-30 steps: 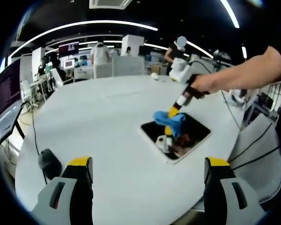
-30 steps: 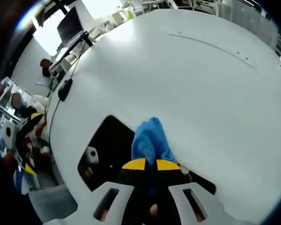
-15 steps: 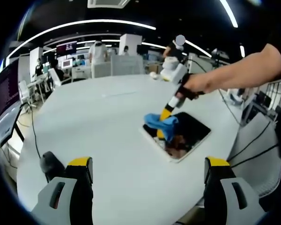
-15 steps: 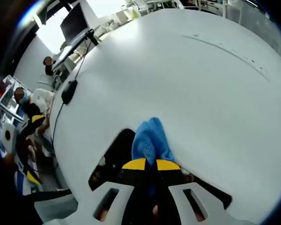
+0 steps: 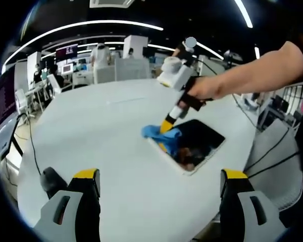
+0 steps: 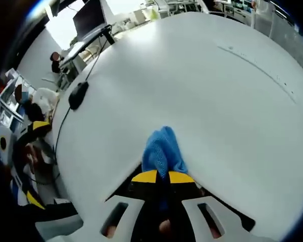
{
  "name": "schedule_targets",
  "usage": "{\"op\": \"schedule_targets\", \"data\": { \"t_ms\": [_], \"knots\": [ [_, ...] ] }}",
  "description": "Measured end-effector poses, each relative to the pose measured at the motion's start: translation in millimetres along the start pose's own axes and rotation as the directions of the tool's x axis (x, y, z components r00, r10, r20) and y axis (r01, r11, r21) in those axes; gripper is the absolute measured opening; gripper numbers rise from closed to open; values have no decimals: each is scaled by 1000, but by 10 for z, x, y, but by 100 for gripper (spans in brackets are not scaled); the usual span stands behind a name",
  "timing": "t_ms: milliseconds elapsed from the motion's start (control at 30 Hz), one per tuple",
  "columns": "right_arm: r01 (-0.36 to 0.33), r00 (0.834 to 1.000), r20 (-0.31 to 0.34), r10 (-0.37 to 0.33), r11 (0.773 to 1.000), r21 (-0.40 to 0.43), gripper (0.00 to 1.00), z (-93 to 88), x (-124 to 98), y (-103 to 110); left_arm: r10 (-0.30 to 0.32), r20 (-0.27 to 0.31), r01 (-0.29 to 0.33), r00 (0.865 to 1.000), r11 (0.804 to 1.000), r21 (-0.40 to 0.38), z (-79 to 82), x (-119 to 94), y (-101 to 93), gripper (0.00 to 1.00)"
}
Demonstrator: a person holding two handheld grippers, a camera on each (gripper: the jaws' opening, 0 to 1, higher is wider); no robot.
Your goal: Wipe the mirror surface with the cleaning cloth until all visible marks leave the cleaned area.
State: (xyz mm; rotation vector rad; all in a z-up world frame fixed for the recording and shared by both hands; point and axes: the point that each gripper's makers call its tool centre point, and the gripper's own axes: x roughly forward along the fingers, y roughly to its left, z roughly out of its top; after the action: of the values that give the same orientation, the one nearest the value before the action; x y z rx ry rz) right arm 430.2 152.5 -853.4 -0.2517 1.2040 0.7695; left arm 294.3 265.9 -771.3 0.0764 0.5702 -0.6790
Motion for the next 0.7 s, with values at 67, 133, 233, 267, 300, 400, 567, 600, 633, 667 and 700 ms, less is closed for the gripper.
{"op": "schedule_targets", "data": {
  "t_ms": [67,133,233,267,300,400,567,600,633,667,700],
  "knots": [
    [4,1000,-4,-5,1000,-19,1,4,-1,22,-1,4,1,1000,1000,-4,12,2,-4,99],
    [6,1000,-6,-7,1000,-20,1,1,-5,18,-2,5,2,1000,1000,-3,18,2,-16,99],
    [3,1000,-10,-3,1000,-14,1,-6,-15,21,2,4,-2,1000,1000,-3,15,-9,-1,99],
    [3,1000,-11,-3,1000,-15,1,-6,-17,22,3,5,-3,1000,1000,-4,18,-12,-2,99],
    [5,1000,-12,-5,1000,-22,1,-8,-19,26,3,8,-3,1000,1000,-3,22,-13,-1,99],
    [11,1000,-11,-11,999,-34,1,-11,-21,32,7,8,-7,1000,1000,-2,20,-19,6,99],
    [18,1000,-9,-18,999,-41,1,-10,-29,31,12,8,-12,1000,1000,-1,18,-45,-4,99],
    [20,1000,-10,-21,999,-39,1,-6,-28,30,14,5,-14,1000,1000,1,11,-53,-4,99],
    [22,1000,-9,-23,999,-39,1,-6,-28,33,14,5,-14,1000,1000,0,12,-58,-10,99],
    [24,1000,-7,-25,999,-41,1,-5,-29,36,15,5,-15,1000,1000,-2,10,-64,-9,99],
    [26,1000,-6,-26,999,-46,1,-3,-30,38,17,4,-17,1000,1000,-3,5,-71,-3,99]
  ]
}}
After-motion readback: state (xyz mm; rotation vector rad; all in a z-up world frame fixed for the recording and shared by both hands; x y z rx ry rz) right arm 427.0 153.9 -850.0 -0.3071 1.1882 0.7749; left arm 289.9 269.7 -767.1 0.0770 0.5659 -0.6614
